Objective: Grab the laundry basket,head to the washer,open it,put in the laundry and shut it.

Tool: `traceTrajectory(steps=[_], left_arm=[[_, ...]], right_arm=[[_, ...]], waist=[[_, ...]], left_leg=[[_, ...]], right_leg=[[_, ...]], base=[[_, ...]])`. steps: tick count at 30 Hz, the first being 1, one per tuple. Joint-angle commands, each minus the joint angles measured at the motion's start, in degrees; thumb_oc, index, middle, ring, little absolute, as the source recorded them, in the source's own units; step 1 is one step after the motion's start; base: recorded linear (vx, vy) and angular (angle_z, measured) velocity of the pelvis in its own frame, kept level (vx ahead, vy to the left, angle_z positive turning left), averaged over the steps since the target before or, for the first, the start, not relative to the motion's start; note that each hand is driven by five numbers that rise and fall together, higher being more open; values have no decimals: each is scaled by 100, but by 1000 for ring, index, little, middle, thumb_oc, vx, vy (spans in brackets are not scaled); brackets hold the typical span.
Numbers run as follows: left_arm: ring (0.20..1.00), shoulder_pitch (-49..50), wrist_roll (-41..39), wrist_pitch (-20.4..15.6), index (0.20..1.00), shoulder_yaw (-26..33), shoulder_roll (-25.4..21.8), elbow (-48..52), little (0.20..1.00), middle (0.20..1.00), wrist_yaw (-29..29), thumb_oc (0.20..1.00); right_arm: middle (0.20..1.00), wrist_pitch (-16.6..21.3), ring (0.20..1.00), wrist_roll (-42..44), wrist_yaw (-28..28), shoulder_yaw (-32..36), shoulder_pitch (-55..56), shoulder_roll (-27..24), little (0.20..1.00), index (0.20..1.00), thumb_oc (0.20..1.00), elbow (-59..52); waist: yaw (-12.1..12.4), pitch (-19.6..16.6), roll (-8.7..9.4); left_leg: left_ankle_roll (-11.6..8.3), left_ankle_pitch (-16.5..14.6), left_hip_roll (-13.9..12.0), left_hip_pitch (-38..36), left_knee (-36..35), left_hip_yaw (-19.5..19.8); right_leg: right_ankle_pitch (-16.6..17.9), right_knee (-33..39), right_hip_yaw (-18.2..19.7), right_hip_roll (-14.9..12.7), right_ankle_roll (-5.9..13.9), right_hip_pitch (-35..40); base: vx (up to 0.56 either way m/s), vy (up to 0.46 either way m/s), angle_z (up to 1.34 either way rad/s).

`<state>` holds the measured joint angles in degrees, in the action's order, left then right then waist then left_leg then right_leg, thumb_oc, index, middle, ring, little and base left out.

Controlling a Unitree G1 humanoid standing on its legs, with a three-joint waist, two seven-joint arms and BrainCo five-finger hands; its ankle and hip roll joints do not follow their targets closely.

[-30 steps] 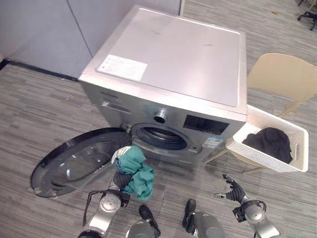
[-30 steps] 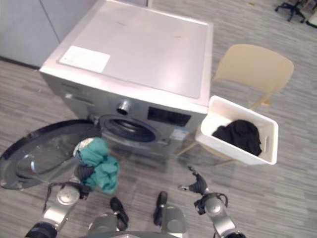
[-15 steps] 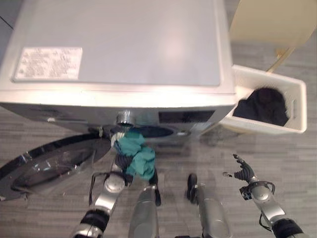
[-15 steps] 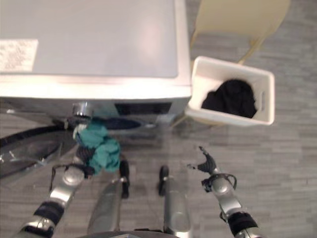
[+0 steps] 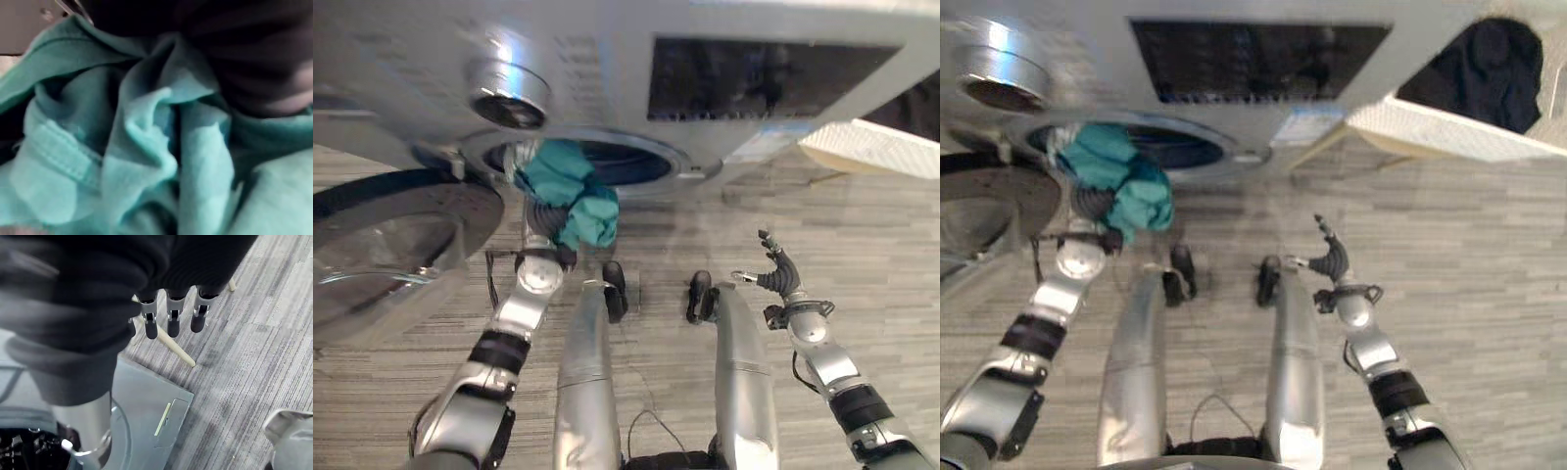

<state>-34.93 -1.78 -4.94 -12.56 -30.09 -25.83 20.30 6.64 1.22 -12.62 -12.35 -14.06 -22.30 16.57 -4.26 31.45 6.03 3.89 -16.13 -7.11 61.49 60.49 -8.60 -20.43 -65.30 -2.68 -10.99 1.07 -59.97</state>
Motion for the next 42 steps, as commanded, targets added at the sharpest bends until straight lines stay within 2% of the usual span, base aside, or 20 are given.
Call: traceTrajectory(steps=[1, 3, 4, 5, 8, 9, 10, 11, 14, 18, 20, 23, 24, 26, 31, 37, 38, 40, 41, 42], left_arm=[[200, -1166, -142, -456, 200, -176, -471, -463, 200, 200, 832, 200], [200, -1835, -46, -523, 200, -419, -832, -679, 200, 200, 1084, 200], [200, -2472, 275, -497, 200, -800, -1289, -837, 200, 200, 1269, 200], [200, -2520, 272, -508, 200, -833, -1292, -871, 200, 200, 1276, 200], [200, -3418, 742, -376, 200, -1468, -1879, -1220, 200, 200, 1614, 200], [809, -3636, 922, -267, 809, -1671, -2073, -1351, 809, 809, 1641, 809], [1000, -3798, 1061, -156, 1000, -1902, -2215, -1481, 1000, 1000, 1557, 1000], [1000, -4167, 1256, -40, 1000, -2334, -2277, -1846, 1000, 1000, 1347, 1000], [1000, -4502, 1585, 89, 1000, -2775, -2185, -2388, 1000, 1000, 879, 1000], [1000, -4324, 1504, 175, 1000, -2674, -1843, -2913, 1000, 1000, 306, 1000], [1000, -4049, 1376, 130, 1000, -2479, -1730, -2889, 1000, 1000, 6, 1000], [1000, -3308, 930, 5, 1000, -1840, -1499, -2653, 1000, 1000, 54, 1000], [1000, -2571, 649, -78, 1000, -1332, -1288, -2251, 1000, 1000, 148, 1000], [1000, -2129, 576, -95, 1000, -1082, -1177, -1917, 1000, 1000, 157, 1000], [1000, 155, 149, -292, 1000, 36, -352, -743, 1000, 1000, 61, 1000], [1000, 2125, -621, -513, 1000, 438, 460, -267, 1000, 1000, -584, 1000], [1000, 2628, -808, -504, 1000, 497, 672, -349, 1000, 1000, -847, 1000], [1000, 2827, -901, -478, 1000, 506, 741, -405, 1000, 1000, -960, 1000], [1000, 3086, -964, -459, 1000, 525, 807, -541, 1000, 1000, -1115, 1000], [1000, 3087, -964, -459, 1000, 526, 806, -540, 1000, 1000, -1115, 1000]], right_arm=[[1000, 643, 1000, 379, -87, 57, 812, -150, 1000, 1000, 1000, -620], [1000, 809, 1000, 472, -51, 5, 875, -223, 1000, 1000, 1000, -746], [1000, 944, 1000, 552, 33, -45, 848, -376, 1000, 1000, 1000, -854], [1000, 947, 1000, 557, 37, -35, 833, -363, 1000, 1000, 1000, -851], [1000, 1109, 1000, 625, 111, -66, 846, -570, 1000, 1000, 1000, -983], [1000, 1143, 1000, 637, 137, -56, 892, -634, 1000, 1000, 1000, -1006], [1000, 1167, 1000, 639, 155, -46, 938, -725, 1000, 1000, 1000, -1010], [1000, 1168, 1000, 659, 162, -46, 933, -824, 1000, 1000, 1000, -960], [1000, 1110, 1000, 628, 233, -5, 919, -919, 1000, 1000, 1000, -866], [1000, 1026, 1000, 649, 335, 8, 910, -948, 1000, 1000, 1000, -789], [1000, 953, 1000, 647, 418, 43, 947, -880, 1000, 1000, 1000, -740], [1000, 917, 1000, 595, 384, 4, 993, -744, 1000, 1000, 1000, -644], [1000, 837, 1000, 526, 309, -18, 985, -596, 1000, 1000, 1000, -489], [1000, 806, 1000, 476, 284, -51, 1002, -568, 1000, 1000, 1000, -471], [1000, 580, 1000, 318, 172, 8, 955, -299, 1000, 1000, 1000, -144], [1000, 283, 1000, 288, 182, 206, 980, -102, 1000, 1000, 1000, 650], [1000, 246, 1000, 314, 222, 302, 1044, -2, 1000, 1000, 1000, 948], [1000, 221, 1000, 318, 251, 333, 1073, 44, 1000, 1000, 1000, 1095], [1000, 218, 1000, 317, 289, 373, 1119, 113, 1000, 1000, 1000, 1334], [1000, 219, 1000, 317, 289, 372, 1119, 114, 1000, 1000, 1000, 1334]], waist=[[-244, -648, -257], [-340, -676, -278], [-429, -699, -297], [-419, -701, -288], [-510, -753, -300], [-536, -765, -312], [-558, -773, -341], [-571, -787, -367], [-541, -806, -352], [-499, -873, -331], [-450, -986, -319], [-398, -1073, -305], [-294, -1105, -294], [-281, -1117, -304], [-32, -1117, -266], [206, -1082, -215], [264, -1114, -220], [280, -1125, -222], [285, -1260, -223], [286, -1243, -220]], left_leg=[[-121, -585, -402, 410, 627, 537], [-93, -684, -421, 740, 913, 574], [-78, -738, -438, 994, 1100, 611], [-77, -745, -439, 1027, 1120, 614], [-76, -761, -473, 1364, 1267, 659], [-73, -756, -477, 1480, 1312, 676], [-70, -754, -483, 1552, 1349, 675], [-64, -726, -489, 1656, 1373, 695], [-59, -684, -480, 1700, 1397, 707], [-79, -630, -451, 1650, 1332, 737], [-126, -571, -419, 1567, 1191, 765], [-187, -463, -382, 1318, 833, 775], [-234, -374, -352, 1098, 565, 777], [-262, -316, -348, 916, 379, 753], [-435, 20, -208, -286, -841, 587], [-559, 494, -28, -2146, -2481, 447], [-605, 684, 30, -2856, -3158, 381], [-628, 784, 65, -3235, -3492, 361], [-632, 1105, 84, -3751, -4066, 266], [-633, 1117, 87, -3783, -4092, 262]], right_leg=[[-49, 205, 108, 60, -98, -529], [-115, -65, 138, 86, -123, -868], [-106, -243, 189, 147, -110, -1151], [-111, -262, 192, 147, -108, -1183], [-38, -300, 195, 218, -50, -1487], [-8, -314, 178, 238, -26, -1568], [17, -303, 181, 255, -8, -1613], [64, -322, 155, 254, 13, -1699], [111, -339, 104, 264, 24, -1740], [149, -244, 62, 289, 14, -1695], [163, -119, 3, 266, 2, -1589], [203, 160, -65, 222, 5, -1321], [242, 396, -129, 185, 15, -1077], [280, 584, -172, 167, 23, -888], [552, 1566, -390, 107, 143, 232], [1039, 3070, -635, 120, 312, 2048], [1238, 3662, -706, 138, 381, 2721], [1334, 3991, -728, 156, 411, 3097], [1613, 4517, -803, 173, 421, 3585], [1620, 4534, -803, 173, 421, 3613]], base=[[-8, -12, -20], [2, -29, -17], [3, -11, -10], [0, 0, -10], [-20, -13, -11], [-37, -13, -11], [-40, -20, -11], [-28, -17, -8], [-23, -36, -2], [-25, -37, 5], [-33, -49, 14], [-33, -27, 10], [-45, -21, 10], [-47, -13, 12], [-33, -20, 21], [53, -19, 15], [141, -41, 9], [102, -28, 0], [37, -15, -6], [80, -26, -6]])
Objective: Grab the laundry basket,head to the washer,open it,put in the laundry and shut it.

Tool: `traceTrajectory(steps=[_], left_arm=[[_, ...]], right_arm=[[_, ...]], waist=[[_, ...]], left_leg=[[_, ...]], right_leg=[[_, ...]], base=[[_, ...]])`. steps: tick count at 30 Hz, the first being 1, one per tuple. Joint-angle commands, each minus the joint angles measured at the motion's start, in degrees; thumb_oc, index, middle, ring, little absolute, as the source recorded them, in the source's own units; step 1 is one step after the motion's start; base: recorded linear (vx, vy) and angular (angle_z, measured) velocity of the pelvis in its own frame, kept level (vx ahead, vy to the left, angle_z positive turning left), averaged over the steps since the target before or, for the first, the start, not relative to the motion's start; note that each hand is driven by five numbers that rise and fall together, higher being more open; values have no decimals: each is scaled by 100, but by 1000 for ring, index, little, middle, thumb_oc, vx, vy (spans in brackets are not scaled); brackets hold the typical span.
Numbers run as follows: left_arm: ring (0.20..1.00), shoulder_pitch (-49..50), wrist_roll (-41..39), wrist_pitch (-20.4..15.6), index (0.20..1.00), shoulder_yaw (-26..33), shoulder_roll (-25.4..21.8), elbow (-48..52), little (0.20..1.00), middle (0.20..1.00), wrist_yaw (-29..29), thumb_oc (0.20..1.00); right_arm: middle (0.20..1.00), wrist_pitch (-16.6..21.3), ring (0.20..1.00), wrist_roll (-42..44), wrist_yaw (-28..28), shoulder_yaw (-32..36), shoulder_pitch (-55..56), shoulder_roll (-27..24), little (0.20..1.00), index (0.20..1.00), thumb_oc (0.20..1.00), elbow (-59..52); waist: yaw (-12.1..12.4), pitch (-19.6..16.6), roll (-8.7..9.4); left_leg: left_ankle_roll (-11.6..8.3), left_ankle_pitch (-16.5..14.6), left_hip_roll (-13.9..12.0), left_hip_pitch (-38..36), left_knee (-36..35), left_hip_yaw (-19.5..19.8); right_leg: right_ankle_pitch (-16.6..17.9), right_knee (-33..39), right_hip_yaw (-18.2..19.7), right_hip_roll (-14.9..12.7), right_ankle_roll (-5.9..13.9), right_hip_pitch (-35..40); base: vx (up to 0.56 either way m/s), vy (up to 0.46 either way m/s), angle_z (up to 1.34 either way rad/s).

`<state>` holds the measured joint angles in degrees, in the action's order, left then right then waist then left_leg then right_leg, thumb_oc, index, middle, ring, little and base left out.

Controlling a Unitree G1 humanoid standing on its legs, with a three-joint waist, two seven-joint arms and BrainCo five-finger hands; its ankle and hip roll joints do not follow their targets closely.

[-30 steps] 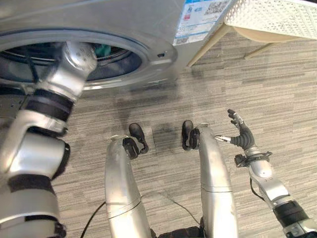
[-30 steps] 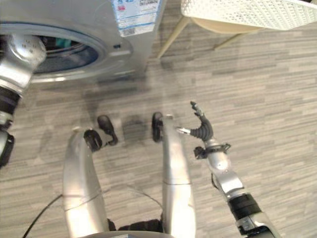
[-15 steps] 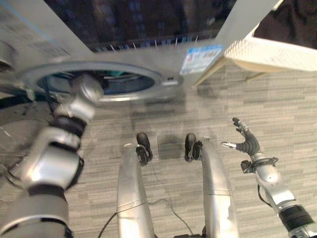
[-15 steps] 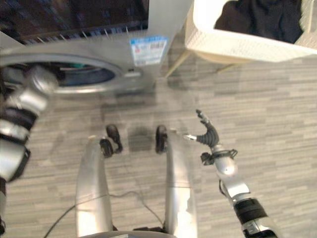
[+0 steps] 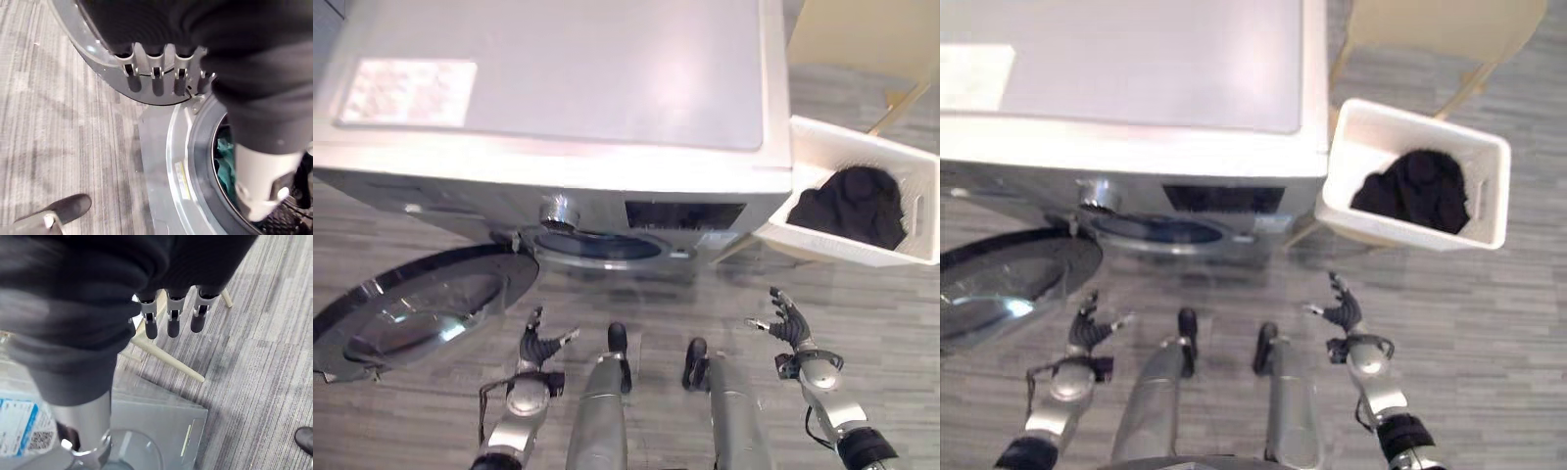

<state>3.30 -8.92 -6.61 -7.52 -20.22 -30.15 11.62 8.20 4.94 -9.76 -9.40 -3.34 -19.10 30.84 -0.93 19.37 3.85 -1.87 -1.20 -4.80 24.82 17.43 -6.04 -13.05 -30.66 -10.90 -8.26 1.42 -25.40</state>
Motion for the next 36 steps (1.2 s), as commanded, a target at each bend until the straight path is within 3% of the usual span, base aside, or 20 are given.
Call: traceTrajectory(steps=[1, 6, 12, 15, 18, 20, 21, 23, 25, 26, 27, 28, 29, 31, 32, 33, 34, 35, 36], left_arm=[[1000, -655, -255, -271, 1000, -8, -147, -171, 1000, 1000, -338, 1000], [1000, -276, -20, -178, 1000, -102, -130, -335, 1000, 1000, -625, 1000], [1000, -131, 172, -173, 1000, -225, -35, -474, 1000, 1000, -763, 1000], [1000, -54, 262, -152, 1000, -284, -39, -460, 1000, 1000, -846, 1000], [1000, 45, 359, -134, 1000, -328, -38, -433, 1000, 1000, -918, 1000], [1000, 72, 392, -148, 1000, -357, -18, -405, 1000, 1000, -899, 1000], [1000, 70, 393, -148, 1000, -356, -21, -406, 1000, 1000, -899, 1000], [1000, 29, 433, -162, 1000, -374, -42, -344, 1000, 1000, -881, 1000], [1000, -29, 537, -151, 1000, -420, -71, -330, 1000, 1000, -889, 1000], [1000, -64, 599, -131, 1000, -450, -73, -351, 1000, 1000, -910, 1000], [1000, -64, 599, -131, 1000, -449, -73, -351, 1000, 1000, -910, 1000], [1000, -112, 669, -115, 1000, -483, -102, -399, 1000, 1000, -923, 1000], [1000, -113, 721, -99, 1000, -488, -108, -435, 1000, 1000, -942, 1000], [1000, -138, 784, -77, 1000, -538, -83, -552, 1000, 1000, -976, 1000], [1000, -136, 829, -101, 1000, -600, -21, -688, 1000, 1000, -1004, 1000], [1000, -194, 792, -95, 1000, -680, 80, -736, 1000, 1000, -1006, 1000], [1000, -239, 768, -106, 1000, -707, 128, -754, 1000, 1000, -994, 1000], [1000, -290, 682, -133, 1000, -756, 193, -737, 1000, 1000, -957, 1000], [1000, -289, 653, -135, 1000, -794, 232, -747, 1000, 1000, -956, 1000]], right_arm=[[1000, 28, 1000, -114, 29, 68, 54, -179, 1000, 1000, 1000, 68], [1000, -74, 1000, -247, 150, 91, 253, -120, 1000, 1000, 1000, 442], [1000, -51, 1000, -286, 258, 174, 401, -152, 1000, 1000, 1000, 497], [1000, -75, 1000, -229, 297, 231, 464, -123, 1000, 1000, 1000, 520], [1000, -96, 1000, -208, 311, 283, 551, -57, 1000, 1000, 1000, 499], [1000, -138, 1000, -180, 319, 250, 556, -2, 1000, 1000, 1000, 464], [1000, -139, 1000, -180, 319, 250, 554, 1, 1000, 1000, 1000, 464], [1000, -156, 1000, -196, 305, 219, 526, 37, 1000, 1000, 1000, 433], [1000, -171, 1000, -224, 301, 202, 508, 84, 1000, 1000, 1000, 412], [1000, -168, 1000, -262, 298, 174, 495, 96, 1000, 1000, 1000, 414], [1000, -168, 1000, -262, 298, 174, 495, 96, 1000, 1000, 1000, 414], [1000, -160, 1000, -312, 283, 128, 488, 97, 1000, 1000, 1000, 421], [1000, -171, 1000, -369, 285, 89, 502, 89, 1000, 1000, 1000, 381], [1000, -208, 1000, -430, 290, 50, 587, 59, 1000, 1000, 1000, 343], [1000, -223, 1000, -432, 309, 69, 744, 20, 1000, 1000, 1000, 275], [1000, -222, 1000, -402, 296, 62, 833, -59, 1000, 1000, 1000, 226], [1000, -219, 1000, -416, 272, 45, 847, -132, 1000, 1000, 1000, 202], [1000, -227, 1000, -442, 261, 1, 835, -232, 1000, 1000, 1000, 147], [1000, -222, 1000, -460, 266, -32, 819, -270, 1000, 1000, 1000, 141]], waist=[[-37, -104, -9], [-62, -542, -32], [-84, -968, -61], [-144, -1064, -108], [-227, -1115, -166], [-227, -1032, -200], [-216, -1050, -191], [-177, -979, -225], [-106, -969, -270], [-83, -959, -311], [-83, -958, -311], [-16, -980, -390], [-1, -1001, -382], [-76, -1033, -372], [-199, -1075, -405], [-247, -1012, -426], [-209, -947, -430], [-86, -838, -431], [-27, -793, -392]], left_leg=[[-72, -302, -162, -385, -34, -32], [-104, -50, -122, -1707, -1070, -120], [-104, -202, 256, -2299, -1478, 679], [-64, -224, 275, -2454, -1563, 480], [-13, -285, 286, -2653, -1633, 111], [45, -391, 282, -2748, -1616, -402], [43, -373, 287, -2727, -1623, -415], [60, -430, 232, -2790, -1639, -823], [48, -409, 144, -2835, -1715, -1162], [25, -413, 76, -2882, -1727, -1331], [25, -413, 76, -2883, -1727, -1330], [-36, -533, -61, -3034, -1723, -1603], [-47, -550, -98, -3095, -1708, -1826], [-60, -618, -138, -3223, -1633, -2068], [-157, -718, -295, -3282, -1318, -2168], [-300, -458, -649, -3029, -409, -2146], [-390, -227, -841, -2818, 147, -2003], [-423, -47, -836, -2383, 645, -1398], [-365, -185, -640, -2131, 729, -1067]], right_leg=[[926, 1279, 12, -63, 410, 407], [1154, 2379, 156, 211, 509, 1588], [1352, 2986, 556, 332, 566, 2126], [1437, 3066, 726, 328, 599, 2192], [1516, 3128, 986, 346, 663, 2186], [1666, 3043, 1249, 402, 798, 1989], [1680, 3046, 1264, 399, 796, 1961], [1786, 2976, 1084, 345, 888, 1807], [1777, 2849, 306, 165, 845, 1628], [1701, 2777, -306, 18, 805, 1621], [1701, 2777, -307, 18, 805, 1622], [1501, 2587, -1262, -230, 793, 1659], [1467, 2464, -1657, -372, 756, 1662], [1409, 2303, -1750, -444, 719, 1604], [1309, 2447, -1558, -318, 657, 1648], [1225, 2650, -1410, -113, 527, 1821], [1170, 2753, -1354, 19, 435, 1936], [1053, 2879, -1210, 215, 276, 2074], [1011, 2917, -1122, 244, 247, 2138]], base=[[89, -29, -7], [138, -25, -14], [113, 38, -49], [95, 81, -43], [55, 124, -47], [-33, 115, -140], [-34, 42, -159], [-42, 15, -138], [-30, -36, -108], [-9, -30, -213], [87, -46, -208], [101, -78, -152], [134, -124, -78], [159, -222, -182], [280, -457, -147], [274, -511, -53], [201, -470, -79], [165, -307, -90], [123, -192, -104]])
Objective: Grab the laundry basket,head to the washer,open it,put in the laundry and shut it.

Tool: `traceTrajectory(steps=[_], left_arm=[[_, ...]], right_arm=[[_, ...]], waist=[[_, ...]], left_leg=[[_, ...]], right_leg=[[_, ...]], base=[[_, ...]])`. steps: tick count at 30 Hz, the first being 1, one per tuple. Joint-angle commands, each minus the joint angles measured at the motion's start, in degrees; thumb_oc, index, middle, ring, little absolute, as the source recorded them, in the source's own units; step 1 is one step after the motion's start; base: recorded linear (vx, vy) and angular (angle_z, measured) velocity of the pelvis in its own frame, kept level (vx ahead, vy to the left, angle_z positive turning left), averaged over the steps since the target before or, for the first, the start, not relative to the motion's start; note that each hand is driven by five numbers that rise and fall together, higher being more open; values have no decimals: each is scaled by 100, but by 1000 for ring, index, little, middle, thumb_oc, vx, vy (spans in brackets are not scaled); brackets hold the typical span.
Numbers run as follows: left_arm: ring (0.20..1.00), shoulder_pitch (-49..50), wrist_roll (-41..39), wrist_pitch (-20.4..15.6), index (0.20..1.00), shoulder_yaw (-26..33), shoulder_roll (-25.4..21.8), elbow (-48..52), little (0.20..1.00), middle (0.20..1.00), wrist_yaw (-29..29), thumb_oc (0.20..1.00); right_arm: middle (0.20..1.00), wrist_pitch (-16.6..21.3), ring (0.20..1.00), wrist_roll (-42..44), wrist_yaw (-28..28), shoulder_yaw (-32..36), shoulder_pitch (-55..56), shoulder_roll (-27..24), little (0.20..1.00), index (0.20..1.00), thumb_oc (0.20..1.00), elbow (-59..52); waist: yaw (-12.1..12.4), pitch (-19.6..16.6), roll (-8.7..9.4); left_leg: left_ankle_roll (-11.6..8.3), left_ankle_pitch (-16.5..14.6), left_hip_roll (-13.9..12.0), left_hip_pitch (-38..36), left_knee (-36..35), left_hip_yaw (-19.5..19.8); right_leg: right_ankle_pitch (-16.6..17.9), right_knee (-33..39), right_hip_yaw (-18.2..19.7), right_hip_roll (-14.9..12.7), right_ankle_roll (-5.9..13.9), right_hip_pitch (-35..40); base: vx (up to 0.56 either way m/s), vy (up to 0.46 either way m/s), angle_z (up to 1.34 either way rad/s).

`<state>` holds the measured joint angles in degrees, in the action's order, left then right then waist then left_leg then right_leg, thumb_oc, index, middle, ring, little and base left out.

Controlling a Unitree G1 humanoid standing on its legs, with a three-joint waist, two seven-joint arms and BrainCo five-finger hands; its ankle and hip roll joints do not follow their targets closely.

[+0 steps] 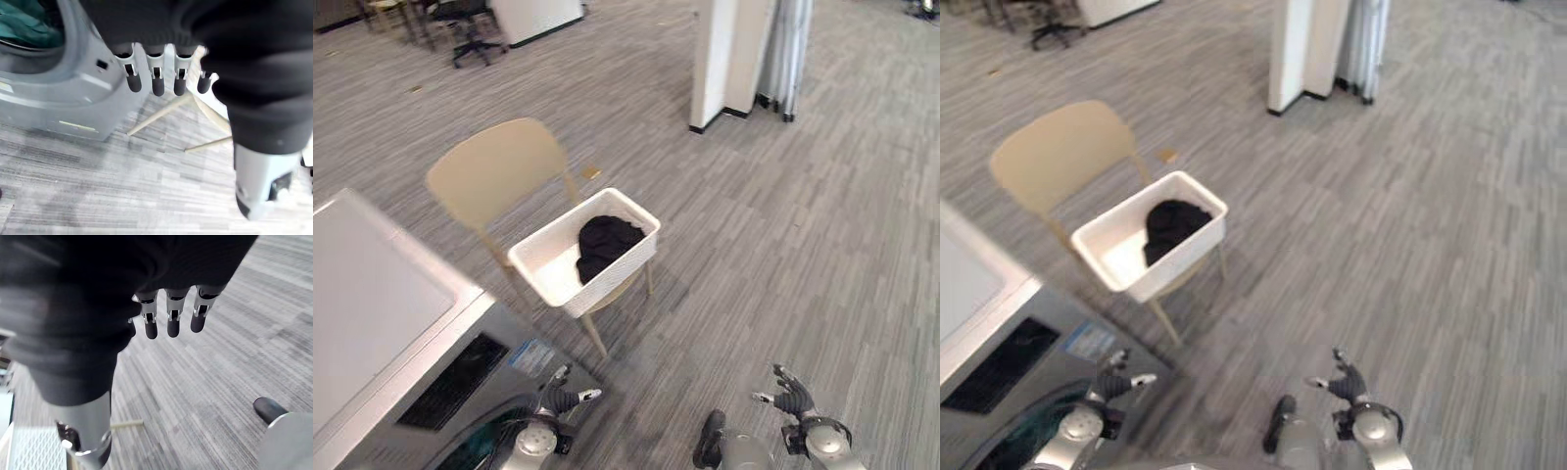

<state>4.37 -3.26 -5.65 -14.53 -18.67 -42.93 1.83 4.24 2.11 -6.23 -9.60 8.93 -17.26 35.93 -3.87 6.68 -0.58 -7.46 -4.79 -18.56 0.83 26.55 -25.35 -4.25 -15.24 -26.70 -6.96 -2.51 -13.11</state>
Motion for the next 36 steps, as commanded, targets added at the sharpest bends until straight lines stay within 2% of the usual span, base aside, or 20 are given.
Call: traceTrajectory(steps=[1, 4, 5, 7, 8, 9, 10, 12, 13, 16, 19, 22, 25, 26, 27, 29, 31, 32, 33, 36], left_arm=[[1000, -399, 87, -231, 1000, -96, 77, 529, 1000, 1000, 25, 1000], [1000, -362, 105, -248, 1000, -164, 108, 500, 1000, 1000, 14, 1000], [1000, -346, 126, -248, 1000, -198, 117, 500, 1000, 1000, 10, 1000], [1000, -325, 117, -245, 1000, -194, 112, 519, 1000, 1000, 13, 1000], [1000, -325, 117, -245, 1000, -194, 112, 519, 1000, 1000, 13, 1000], [1000, -316, 123, -250, 1000, -204, 113, 528, 1000, 1000, 8, 1000], [1000, -312, 145, -239, 1000, -202, 124, 499, 1000, 1000, 7, 1000], [1000, -327, 170, -217, 1000, -180, 137, 455, 1000, 1000, 8, 1000], [1000, -273, 153, -203, 1000, -119, 148, 442, 1000, 1000, 14, 1000], [1000, -215, 130, -191, 1000, -48, 109, 430, 1000, 1000, 23, 1000], [1000, -125, 88, -181, 1000, 104, -22, 435, 1000, 1000, 60, 1000], [1000, -72, 79, -183, 1000, 203, -83, 405, 1000, 1000, 80, 1000], [1000, 10, 36, -179, 1000, 328, -156, 390, 1000, 1000, 102, 1000], [1000, -2, -18, -153, 1000, 431, -252, 382, 1000, 1000, 156, 1000], [1000, -5, -19, -153, 1000, 432, -252, 381, 1000, 1000, 156, 1000], [1000, -71, -49, -156, 1000, 456, -262, 406, 1000, 1000, 229, 1000], [1000, -103, -83, -177, 1000, 458, -240, 429, 1000, 1000, 270, 1000], [1000, -118, -113, -195, 1000, 444, -226, 496, 1000, 1000, 281, 1000], [1000, -120, -113, -194, 1000, 444, -225, 496, 1000, 1000, 281, 1000], [1000, -135, -162, -202, 1000, 420, -138, 560, 1000, 1000, 256, 1000]], right_arm=[[1000, 174, 1000, -177, -87, -9, -409, -454, 1000, 1000, 1000, -366], [1000, 195, 1000, -169, -47, -21, -407, -493, 1000, 1000, 1000, -417], [1000, 198, 1000, -178, -63, -40, -430, -506, 1000, 1000, 1000, -360], [1000, 202, 1000, -161, -82, -93, -488, -493, 1000, 1000, 1000, -253], [1000, 202, 1000, -161, -82, -93, -488, -493, 1000, 1000, 1000, -253], [1000, 210, 1000, -162, -101, -104, -500, -493, 1000, 1000, 1000, -221], [1000, 199, 1000, -173, -131, -106, -502, -491, 1000, 1000, 1000, -193], [1000, 193, 1000, -171, -143, -116, -549, -486, 1000, 1000, 1000, -183], [1000, 183, 1000, -201, -124, -122, -549, -458, 1000, 1000, 1000, -207], [1000, 178, 1000, -258, -107, -148, -533, -416, 1000, 1000, 1000, -227], [1000, 151, 1000, -318, -9, -229, -580, -333, 1000, 1000, 1000, -220], [1000, 147, 1000, -360, 28, -269, -632, -280, 1000, 1000, 1000, -189], [1000, 159, 1000, -391, 63, -323, -714, -220, 1000, 1000, 1000, -195], [1000, 187, 1000, -360, 39, -324, -787, -159, 1000, 1000, 1000, -315], [1000, 187, 1000, -360, 39, -324, -791, -159, 1000, 1000, 1000, -314], [1000, 200, 1000, -326, 6, -299, -850, -153, 1000, 1000, 1000, -408], [1000, 214, 1000, -294, -20, -291, -916, -178, 1000, 1000, 1000, -463], [1000, 218, 1000, -243, -38, -265, -917, -219, 1000, 1000, 1000, -564], [1000, 218, 1000, -243, -37, -264, -919, -220, 1000, 1000, 1000, -564], [1000, 216, 1000, -243, -84, -199, -906, -289, 1000, 1000, 1000, -634]], waist=[[256, 473, 48], [371, 546, 137], [461, 589, 187], [580, 620, 101], [584, 626, 105], [623, 621, 55], [642, 616, 37], [693, 646, -32], [679, 574, -19], [665, 474, 49], [820, 351, 338], [951, 280, 467], [1109, 218, 566], [1174, 283, 556], [1169, 279, 560], [1104, 343, 430], [1025, 428, 302], [928, 529, 251], [923, 517, 248], [781, 646, 216]], left_leg=[[200, 158, 735, 288, -160, 880], [357, -229, 1180, 662, -568, 1242], [442, 52, 1475, 1025, -986, 1327], [357, 481, 1604, 1185, -1609, 1374], [357, 493, 1609, 1165, -1632, 1368], [291, 751, 1625, 1247, -1915, 1304], [210, 777, 1614, 1278, -2100, 1154], [243, 1016, 1520, 1300, -2371, 766], [253, 959, 1481, 1176, -2507, 523], [335, 977, 1483, 1040, -2490, 400], [473, 689, 1436, 1076, -2059, 260], [554, 503, 1456, 1080, -1900, 279], [698, 302, 1611, 996, -1878, 417], [885, 143, 1829, 833, -1911, 758], [891, 139, 1836, 841, -1911, 761], [981, 223, 1854, 747, -2046, 1019], [975, 212, 1869, 601, -2133, 1302], [973, 225, 1966, 491, -2180, 1635], [972, 237, 1963, 507, -2184, 1641], [957, 234, 2192, 349, -2259, 2293]], right_leg=[[126, 1372, 445, 111, 642, 907], [52, 1437, 715, 143, 701, 1078], [95, 1475, 798, 160, 689, 1134], [29, 1510, 906, 325, 710, 1275], [28, 1510, 911, 320, 711, 1282], [-12, 1545, 904, 392, 723, 1367], [-144, 1554, 940, 422, 755, 1512], [-195, 1507, 905, 498, 733, 1621], [-371, 1482, 940, 526, 795, 1812], [-463, 1454, 877, 519, 826, 1959], [-607, 1248, 720, 300, 889, 2157], [-593, 1165, 668, 174, 972, 2212], [-503, 833, 656, -18, 1107, 2176], [-223, -68, 836, -167, 1189, 1720], [-233, -90, 835, -176, 1195, 1705], [-177, -350, 1072, 19, 1024, 1129], [-221, -164, 1068, 35, 952, 775], [-131, 60, 1266, 145, 924, 518], [-113, 79, 1259, 150, 921, 511], [151, 478, 1878, 404, 1003, 137]], base=[[118, -80, -96], [170, -60, -63], [201, -49, -13], [178, -9, -7], [158, 17, -30], [231, 11, -53], [382, 58, -77], [302, 90, -37], [200, 80, -2], [283, 99, -6], [322, 116, 3], [197, 90, 20], [229, 164, 60], [162, 130, 49], [136, 129, 43], [22, 17, 84], [111, 3, 127], [88, -6, 150], [94, -13, 161], [116, -65, 120]])
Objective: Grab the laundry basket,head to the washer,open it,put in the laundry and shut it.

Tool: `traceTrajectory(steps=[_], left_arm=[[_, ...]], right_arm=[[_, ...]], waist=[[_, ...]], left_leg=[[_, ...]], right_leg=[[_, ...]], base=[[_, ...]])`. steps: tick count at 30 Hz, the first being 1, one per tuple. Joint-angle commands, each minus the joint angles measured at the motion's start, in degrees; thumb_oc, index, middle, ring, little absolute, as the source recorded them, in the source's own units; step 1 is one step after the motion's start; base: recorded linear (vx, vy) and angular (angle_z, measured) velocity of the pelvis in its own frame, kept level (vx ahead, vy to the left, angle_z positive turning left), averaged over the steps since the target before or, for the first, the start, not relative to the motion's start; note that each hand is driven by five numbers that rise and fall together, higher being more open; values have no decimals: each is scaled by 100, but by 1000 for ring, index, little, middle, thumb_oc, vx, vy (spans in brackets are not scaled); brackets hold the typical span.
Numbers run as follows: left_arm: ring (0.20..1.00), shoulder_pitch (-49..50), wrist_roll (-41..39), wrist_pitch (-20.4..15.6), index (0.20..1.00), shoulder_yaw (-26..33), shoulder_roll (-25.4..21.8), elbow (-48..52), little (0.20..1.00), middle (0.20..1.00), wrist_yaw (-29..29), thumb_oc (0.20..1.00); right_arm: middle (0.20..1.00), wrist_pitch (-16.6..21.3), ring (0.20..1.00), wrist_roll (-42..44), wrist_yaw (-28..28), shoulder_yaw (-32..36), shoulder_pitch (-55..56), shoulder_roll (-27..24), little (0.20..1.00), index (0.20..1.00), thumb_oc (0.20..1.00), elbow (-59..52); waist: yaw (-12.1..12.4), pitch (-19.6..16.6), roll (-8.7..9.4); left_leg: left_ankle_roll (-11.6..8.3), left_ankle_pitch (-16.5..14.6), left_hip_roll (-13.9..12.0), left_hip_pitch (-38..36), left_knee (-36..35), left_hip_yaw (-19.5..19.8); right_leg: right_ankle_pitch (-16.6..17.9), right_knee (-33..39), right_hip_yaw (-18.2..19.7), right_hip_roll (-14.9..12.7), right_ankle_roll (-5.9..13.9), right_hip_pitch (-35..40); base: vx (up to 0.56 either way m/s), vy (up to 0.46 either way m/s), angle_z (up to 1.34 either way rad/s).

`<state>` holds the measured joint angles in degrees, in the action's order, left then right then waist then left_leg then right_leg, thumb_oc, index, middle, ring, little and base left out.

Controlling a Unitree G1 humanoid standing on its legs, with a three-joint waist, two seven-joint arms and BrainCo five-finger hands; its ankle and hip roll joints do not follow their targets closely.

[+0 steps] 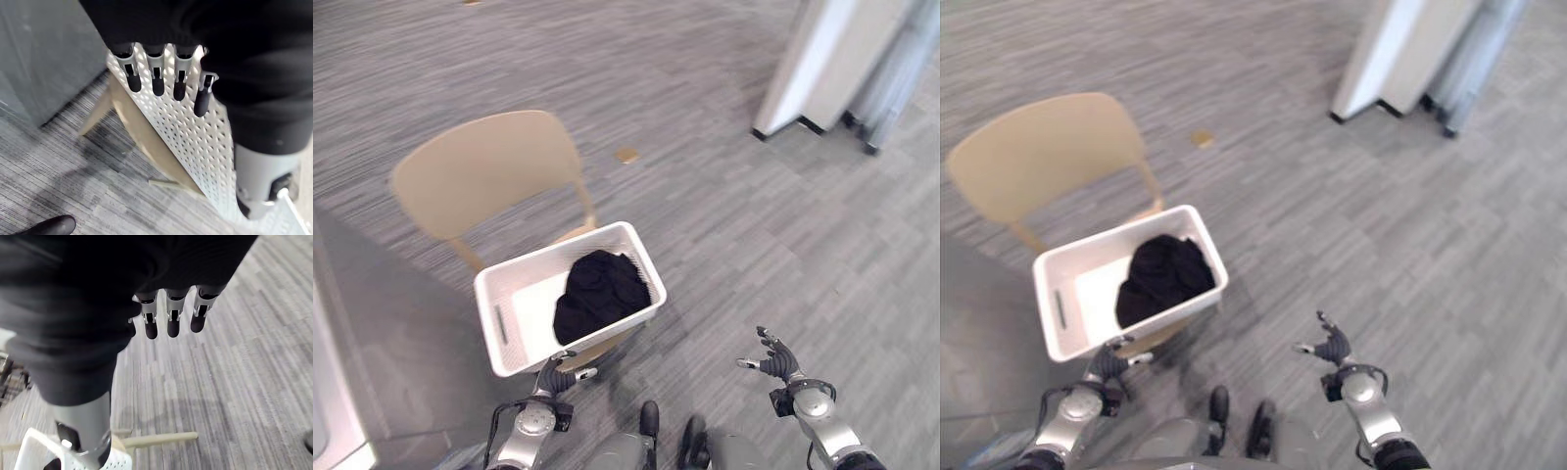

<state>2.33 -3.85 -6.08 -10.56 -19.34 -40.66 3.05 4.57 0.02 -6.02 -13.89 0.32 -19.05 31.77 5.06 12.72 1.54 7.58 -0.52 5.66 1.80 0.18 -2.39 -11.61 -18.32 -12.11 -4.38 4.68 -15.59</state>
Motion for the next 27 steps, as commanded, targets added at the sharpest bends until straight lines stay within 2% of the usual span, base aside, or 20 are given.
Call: traceTrajectory(steps=[1, 2, 5, 8, 14, 18, 22, 23, 27], left_arm=[[1000, 67, -94, -162, 1000, 11, -21, 334, 1000, 1000, 129, 1000], [1000, 66, -94, -162, 1000, 12, -22, 334, 1000, 1000, 129, 1000], [1000, 68, -33, -148, 1000, -62, -27, 324, 1000, 1000, 36, 1000], [1000, 147, 35, -120, 1000, -51, 9, 202, 1000, 1000, -25, 1000], [1000, 158, 86, -56, 1000, 8, -69, 8, 1000, 1000, -64, 1000], [1000, 8, 194, -63, 1000, -18, -157, -22, 1000, 1000, -30, 1000], [1000, -132, 339, -89, 1000, -22, -277, -27, 1000, 1000, 45, 1000], [1000, -90, 412, -131, 1000, -21, -333, 38, 1000, 1000, 24, 1000], [1000, -59, 456, -178, 1000, -30, -404, 15, 1000, 1000, 32, 1000]], right_arm=[[1000, 186, 1000, -60, -118, 261, -26, -145, 1000, 1000, 1000, -206], [1000, 186, 1000, -60, -118, 260, -29, -144, 1000, 1000, 1000, -205], [1000, 213, 1000, -88, -80, 342, 95, -191, 1000, 1000, 1000, -270], [1000, 260, 1000, -164, -22, 313, 86, -250, 1000, 1000, 1000, -260], [1000, 286, 1000, -412, -6, 241, -28, -515, 1000, 1000, 1000, -567], [1000, 288, 1000, -669, -64, 179, -208, -850, 1000, 1000, 1000, -993], [1000, 292, 1000, -981, -80, 101, -378, -1232, 1000, 1000, 1000, -1409], [1000, 281, 1000, -1252, -68, -42, -582, -1444, 1000, 1000, 1000, -1523], [1000, 272, 1000, -1462, -95, -231, -921, -1592, 1000, 1000, 1000, -1434]], waist=[[-154, 97, -3], [-162, 86, 0], [-193, 117, 104], [-156, 42, 138], [-64, 17, 158], [-80, 65, 181], [-180, 100, 216], [-176, 74, 195], [-93, 124, 225]], left_leg=[[-582, -221, -121, 171, 373, 354], [-582, -207, -116, 187, 369, 360], [-607, -301, 92, 166, 531, 860], [-726, -321, 91, 235, 661, 1000], [-890, -287, -28, 491, 820, 1069], [-912, -257, -236, 753, 796, 613], [-897, -267, -658, 836, 707, -471], [-880, -403, -776, 744, 646, -702], [-854, -428, -767, 831, 743, -724]], right_leg=[[1065, 1007, 663, 172, 330, 256], [1079, 1019, 657, 167, 330, 246], [1232, 1305, 869, 130, 321, 378], [1319, 1514, 608, 29, 284, 630], [1134, 1568, 31, -37, 159, 913], [999, 1543, -405, -162, 115, 937], [948, 1536, -824, -334, 138, 966], [819, 1504, -907, -343, 204, 1044], [756, 1312, -936, -417, 216, 1029]], base=[[116, -97, 116], [111, -108, 166], [85, -125, 182], [88, -184, 142], [45, -116, 53], [26, -43, 96], [85, 32, 65], [182, 75, 107], [105, 93, 43]])
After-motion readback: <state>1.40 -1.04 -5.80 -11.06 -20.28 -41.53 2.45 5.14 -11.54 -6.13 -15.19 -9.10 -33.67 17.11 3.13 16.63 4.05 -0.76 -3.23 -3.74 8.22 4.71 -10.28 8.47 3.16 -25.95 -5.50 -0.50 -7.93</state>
